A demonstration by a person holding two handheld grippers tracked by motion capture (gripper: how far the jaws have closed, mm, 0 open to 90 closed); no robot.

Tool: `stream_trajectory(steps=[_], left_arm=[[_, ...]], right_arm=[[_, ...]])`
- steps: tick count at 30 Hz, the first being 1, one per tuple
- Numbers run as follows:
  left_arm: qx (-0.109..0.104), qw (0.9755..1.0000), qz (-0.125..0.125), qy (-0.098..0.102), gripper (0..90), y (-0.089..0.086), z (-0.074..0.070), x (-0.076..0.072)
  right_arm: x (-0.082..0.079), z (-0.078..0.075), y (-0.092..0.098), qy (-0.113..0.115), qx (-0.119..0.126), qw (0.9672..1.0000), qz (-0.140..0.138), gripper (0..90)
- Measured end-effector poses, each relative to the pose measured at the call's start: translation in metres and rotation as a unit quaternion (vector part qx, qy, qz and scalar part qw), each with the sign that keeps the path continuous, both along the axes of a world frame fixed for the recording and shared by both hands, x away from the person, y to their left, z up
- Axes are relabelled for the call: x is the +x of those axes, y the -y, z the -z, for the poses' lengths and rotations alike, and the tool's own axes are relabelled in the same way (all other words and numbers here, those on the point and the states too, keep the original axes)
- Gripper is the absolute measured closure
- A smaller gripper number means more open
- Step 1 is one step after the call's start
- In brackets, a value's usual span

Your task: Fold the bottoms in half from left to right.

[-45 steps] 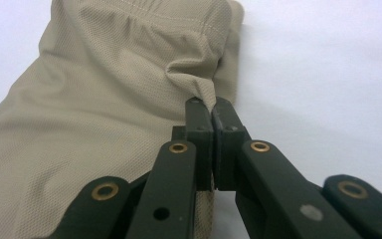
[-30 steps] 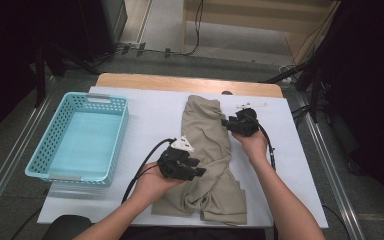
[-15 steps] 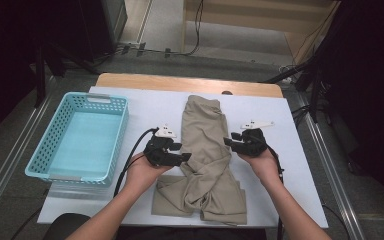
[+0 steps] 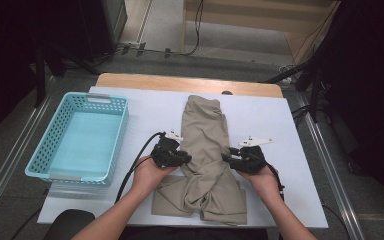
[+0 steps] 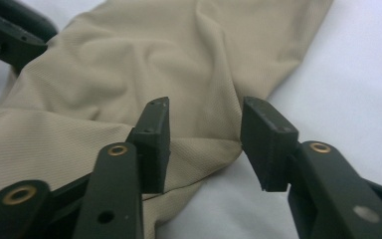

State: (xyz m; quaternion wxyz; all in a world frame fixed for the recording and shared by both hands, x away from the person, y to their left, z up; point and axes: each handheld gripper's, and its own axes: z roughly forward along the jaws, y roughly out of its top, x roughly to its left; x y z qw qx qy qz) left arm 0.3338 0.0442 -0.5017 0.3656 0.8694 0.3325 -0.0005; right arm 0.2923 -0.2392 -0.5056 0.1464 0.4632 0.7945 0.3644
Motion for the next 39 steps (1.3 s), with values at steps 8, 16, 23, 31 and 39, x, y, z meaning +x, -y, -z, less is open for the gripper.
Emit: stream_trajectory(steps=[8,16,23,31,39], left_arm=[[0.010,0.9999,0.001,-0.006,88.0,-0.008,0.001,0.000],[0.020,0.9996,-0.017,-0.005,87.9,-0.023,-0.005,0.001],[-0.005,0.9997,-0.022,0.011,60.1,-0.031,-0.016,-0.005],[-0.011,0.9992,-0.026,0.029,43.3,-0.031,-0.011,-0.004],[0.011,0.9997,-0.020,0.012,43.5,-0.018,0.007,-0.002]], right_arm=[[0.006,0.013,-0.002,-0.050,0.007,0.9986,0.016,72.9],[0.003,0.004,0.007,-0.069,0.026,0.9971,0.016,84.9],[-0.014,-0.001,0.016,-0.039,0.040,0.9984,0.005,57.8],[-0.016,0.003,0.010,-0.034,0.038,0.9987,0.004,48.2],[-0.002,0.016,0.002,-0.038,0.015,0.9992,0.007,46.7]])
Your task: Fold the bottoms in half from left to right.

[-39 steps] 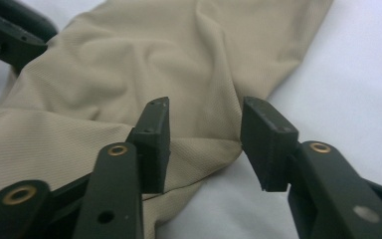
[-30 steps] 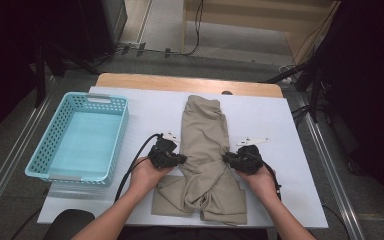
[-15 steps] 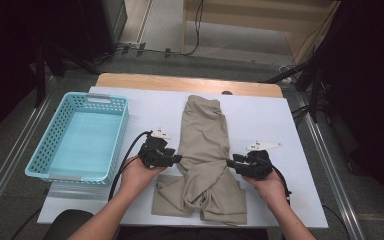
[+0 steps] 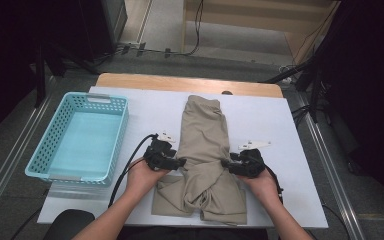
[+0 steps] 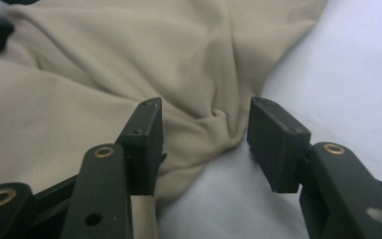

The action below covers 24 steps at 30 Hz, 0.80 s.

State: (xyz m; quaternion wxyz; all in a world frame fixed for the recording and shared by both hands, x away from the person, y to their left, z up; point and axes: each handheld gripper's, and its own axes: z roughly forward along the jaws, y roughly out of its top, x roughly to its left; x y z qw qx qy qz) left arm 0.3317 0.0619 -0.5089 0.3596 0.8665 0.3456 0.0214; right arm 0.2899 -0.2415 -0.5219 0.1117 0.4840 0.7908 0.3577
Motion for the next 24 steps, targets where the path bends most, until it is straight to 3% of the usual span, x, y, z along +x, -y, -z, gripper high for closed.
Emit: stream_trajectory(steps=[4,8,13,20,21,22,24], left_arm=[[-0.003,1.0000,0.003,0.003,45.9,0.003,0.001,-0.002],[-0.009,0.9999,0.004,-0.008,57.6,0.007,0.002,-0.005],[-0.003,1.0000,0.008,0.000,66.1,0.011,0.002,-0.007],[-0.016,0.9996,0.010,-0.024,79.9,0.012,0.004,-0.006],[-0.016,0.9994,0.013,-0.028,79.9,0.012,0.004,-0.004],[-0.021,0.9987,0.013,-0.045,81.0,0.010,0.003,0.000],[-0.025,0.9982,0.004,-0.055,81.3,0.007,-0.001,0.006]], right_arm=[[0.001,0.002,-0.009,0.012,-0.008,0.9999,-0.005,47.3],[0.001,0.002,-0.016,0.020,-0.014,0.9997,-0.010,51.5],[0.001,0.003,-0.021,0.023,-0.016,0.9995,-0.012,58.3],[0.001,0.003,-0.022,0.015,-0.003,0.9998,-0.014,68.3],[0.002,0.002,-0.022,0.011,0.000,0.9998,-0.017,74.2],[0.004,0.003,-0.023,-0.005,0.017,0.9996,-0.022,80.3],[0.007,0.000,-0.023,-0.016,0.016,0.9994,-0.027,81.6]])
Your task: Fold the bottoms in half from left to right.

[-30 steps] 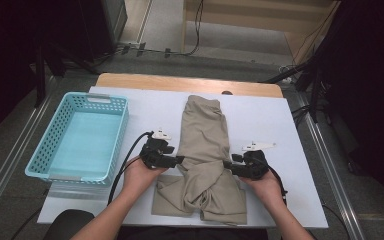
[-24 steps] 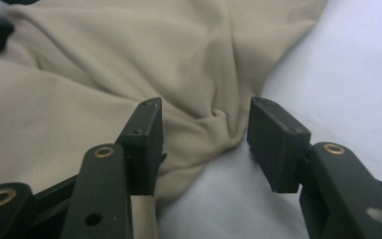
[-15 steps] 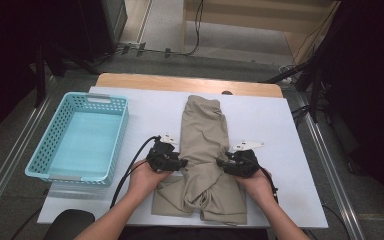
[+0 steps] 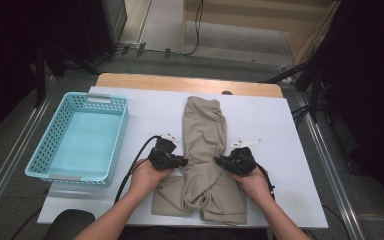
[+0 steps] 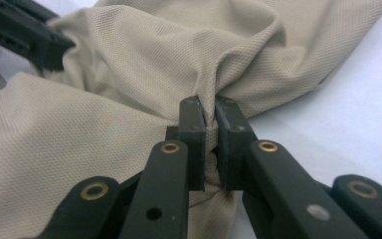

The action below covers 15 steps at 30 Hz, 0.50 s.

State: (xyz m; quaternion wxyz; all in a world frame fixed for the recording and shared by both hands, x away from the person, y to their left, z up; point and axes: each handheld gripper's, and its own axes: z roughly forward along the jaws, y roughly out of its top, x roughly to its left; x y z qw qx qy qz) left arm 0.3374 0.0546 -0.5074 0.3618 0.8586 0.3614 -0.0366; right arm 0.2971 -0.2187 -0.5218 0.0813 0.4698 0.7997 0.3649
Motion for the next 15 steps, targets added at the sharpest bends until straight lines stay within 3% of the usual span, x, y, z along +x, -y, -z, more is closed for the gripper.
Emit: stream_trajectory(steps=[2,4,7,12,15], left_arm=[[-0.010,0.9999,-0.007,0.007,81.4,-0.002,-0.005,0.003],[-0.035,0.9988,-0.022,0.024,81.3,-0.007,-0.022,0.015],[-0.044,0.9973,-0.031,0.049,81.3,-0.005,-0.035,0.033],[-0.039,0.9947,-0.043,0.085,81.2,0.002,-0.052,0.068],[-0.033,0.9932,-0.055,0.097,81.1,0.004,-0.058,0.089]], right_arm=[[0.004,-0.006,0.003,0.000,0.006,1.0000,0.003,81.7],[0.008,-0.015,0.005,0.015,0.015,0.9997,0.006,81.6],[0.022,-0.028,0.006,0.037,0.022,0.9990,0.008,81.6],[0.058,-0.040,0.005,0.062,0.027,0.9974,0.023,81.0],[0.080,-0.045,0.005,0.065,0.029,0.9967,0.039,81.0]])
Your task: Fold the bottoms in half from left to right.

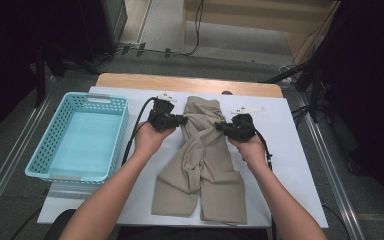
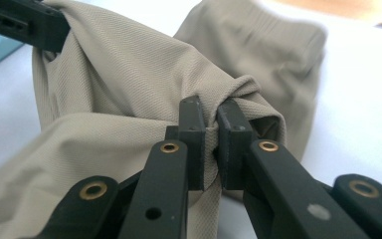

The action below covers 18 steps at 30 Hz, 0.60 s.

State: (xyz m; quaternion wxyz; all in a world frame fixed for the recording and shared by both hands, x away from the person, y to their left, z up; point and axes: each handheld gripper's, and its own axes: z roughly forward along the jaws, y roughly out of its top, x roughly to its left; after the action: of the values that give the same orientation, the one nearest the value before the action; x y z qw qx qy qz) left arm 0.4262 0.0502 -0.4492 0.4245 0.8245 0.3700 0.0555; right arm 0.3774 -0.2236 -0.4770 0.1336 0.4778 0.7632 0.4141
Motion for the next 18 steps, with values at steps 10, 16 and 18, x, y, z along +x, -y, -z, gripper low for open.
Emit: stream_trajectory(steps=[10,16,18], left_arm=[[0.000,0.9997,-0.024,0.007,80.7,0.012,-0.009,0.046],[0.004,0.9998,-0.016,-0.014,52.2,0.005,-0.005,0.040],[0.004,0.9998,-0.010,-0.014,48.1,0.001,-0.007,0.029]], right_arm=[[0.053,-0.012,-0.002,0.003,0.003,0.9983,0.059,81.2],[0.060,-0.001,0.000,-0.017,-0.017,0.9966,0.079,62.4],[0.053,-0.003,0.001,-0.007,-0.026,0.9971,0.072,60.0]])
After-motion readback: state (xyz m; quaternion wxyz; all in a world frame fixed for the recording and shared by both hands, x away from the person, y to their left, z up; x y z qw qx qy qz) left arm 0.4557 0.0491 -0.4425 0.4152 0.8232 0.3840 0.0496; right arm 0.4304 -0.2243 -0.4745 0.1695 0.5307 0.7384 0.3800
